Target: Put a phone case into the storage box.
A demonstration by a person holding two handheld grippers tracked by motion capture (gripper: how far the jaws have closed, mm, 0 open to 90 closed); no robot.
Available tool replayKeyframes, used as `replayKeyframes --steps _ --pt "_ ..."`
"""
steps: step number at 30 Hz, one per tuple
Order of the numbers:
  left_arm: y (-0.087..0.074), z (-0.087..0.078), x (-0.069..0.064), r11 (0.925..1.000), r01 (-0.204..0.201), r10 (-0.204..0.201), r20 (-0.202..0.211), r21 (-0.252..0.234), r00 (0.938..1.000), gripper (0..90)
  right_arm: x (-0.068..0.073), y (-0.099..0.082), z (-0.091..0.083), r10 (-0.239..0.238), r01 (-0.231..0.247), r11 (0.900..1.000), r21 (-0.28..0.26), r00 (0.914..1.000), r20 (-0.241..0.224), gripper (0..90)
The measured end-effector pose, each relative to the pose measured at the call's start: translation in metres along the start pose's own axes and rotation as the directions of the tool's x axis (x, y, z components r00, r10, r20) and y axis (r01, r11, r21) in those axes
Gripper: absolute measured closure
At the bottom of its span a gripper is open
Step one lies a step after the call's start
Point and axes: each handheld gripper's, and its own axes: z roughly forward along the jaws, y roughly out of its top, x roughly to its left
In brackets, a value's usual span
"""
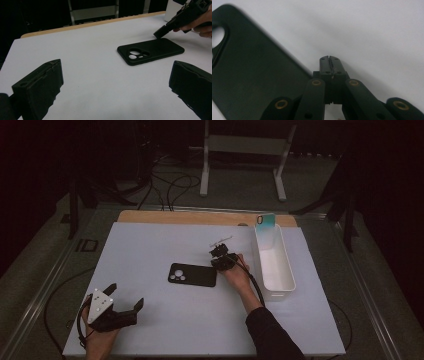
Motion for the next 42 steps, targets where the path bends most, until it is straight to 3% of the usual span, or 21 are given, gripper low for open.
replayKeyframes --steps 6,7,11,12,15,22,25,26,29,30,32,35,37,38,39,40,41,42 --pt "0.000 0.000 0.000 1.0000 0.001 -0.001 -0.001 0.000 1.0000 0.0 0.014 -0.012 -0.009 -0.049 0.049 0.9988 -0.001 0.9987 -0.017 90.0" --pt "0.000 0.000 0.000 1.0000 -0.003 0.003 0.000 0.002 1.0000 0.0 0.023 -0.019 -0.014 -0.090 0.090 0.9960 -0.004 0.9956 -0.025 90.0" --pt "0.000 0.001 -0.001 1.0000 -0.003 0.003 -0.001 0.003 1.0000 0.0 0.029 -0.025 -0.017 -0.115 0.115 0.9933 -0.008 0.9927 -0.034 90.0" --pt "0.000 0.001 -0.001 1.0000 -0.003 0.003 -0.001 0.004 1.0000 0.0 0.039 -0.035 -0.024 -0.147 0.146 0.9891 -0.018 0.9872 -0.062 90.0" --pt "0.000 0.001 -0.001 1.0000 -0.004 0.004 -0.001 0.006 1.0000 0.0 0.046 -0.041 -0.028 -0.174 0.173 0.9847 -0.022 0.9826 -0.065 90.0" --pt "0.000 0.000 0.000 1.0000 0.000 0.000 -0.003 0.004 1.0000 0.0 0.045 -0.041 -0.030 -0.176 0.175 0.9843 -0.026 0.9821 -0.067 87.2" --pt "0.000 0.000 0.000 1.0000 0.001 -0.001 -0.003 0.001 1.0000 0.0 0.044 -0.040 -0.037 -0.160 0.156 0.9859 -0.060 0.9846 -0.069 82.6" --pt "0.000 0.000 0.000 1.0000 0.001 -0.001 -0.003 0.001 1.0000 0.0 0.043 -0.038 -0.048 -0.163 0.156 0.9825 -0.101 0.9845 -0.064 72.3" --pt "0.000 0.000 0.000 1.0000 0.000 0.000 -0.004 -0.001 1.0000 0.0 0.043 -0.037 -0.058 -0.160 0.153 0.9790 -0.135 0.9860 -0.045 65.1" --pt "0.000 0.000 0.000 1.0000 0.000 0.000 -0.004 0.000 1.0000 0.0 0.039 -0.037 -0.072 -0.159 0.148 0.9717 -0.184 0.9863 -0.044 58.5" --pt "0.000 0.000 0.000 1.0000 -0.001 0.001 -0.004 0.002 1.0000 0.0 0.038 -0.037 -0.077 -0.152 0.140 0.9703 -0.197 0.9873 -0.046 55.1" --pt "0.000 0.000 0.000 1.0000 -0.002 0.002 -0.005 0.003 1.0000 0.0 0.029 -0.041 -0.100 -0.119 0.096 0.9622 -0.255 0.9899 -0.077 44.6" --pt "0.000 0.000 0.000 1.0000 -0.002 0.002 -0.005 0.004 1.0000 0.0 0.025 -0.046 -0.112 -0.101 0.072 0.9513 -0.300 0.9912 -0.086 40.4" --pt "0.000 0.000 -0.001 1.0000 -0.003 0.003 -0.006 0.004 1.0000 0.0 0.022 -0.051 -0.122 -0.100 0.068 0.9384 -0.339 0.9920 -0.077 38.5" --pt "0.000 0.000 -0.001 1.0000 -0.003 0.003 -0.006 0.004 1.0000 0.0 0.022 -0.051 -0.122 -0.100 0.068 0.9384 -0.339 0.9920 -0.077 38.5" --pt "0.000 0.000 -0.001 1.0000 -0.002 0.002 -0.005 0.003 1.0000 0.0 0.020 -0.055 -0.128 -0.101 0.070 0.9304 -0.360 0.9926 -0.068 34.6" --pt "0.000 0.000 -0.001 1.0000 -0.001 0.001 -0.005 0.004 1.0000 0.0 0.014 -0.067 -0.143 -0.084 0.063 0.9057 -0.419 0.9960 -0.032 19.1" --pt "0.000 0.000 -0.001 1.0000 -0.001 0.001 -0.005 0.004 1.0000 0.0 0.011 -0.073 -0.149 -0.080 0.062 0.8952 -0.441 0.9966 -0.022 18.9"
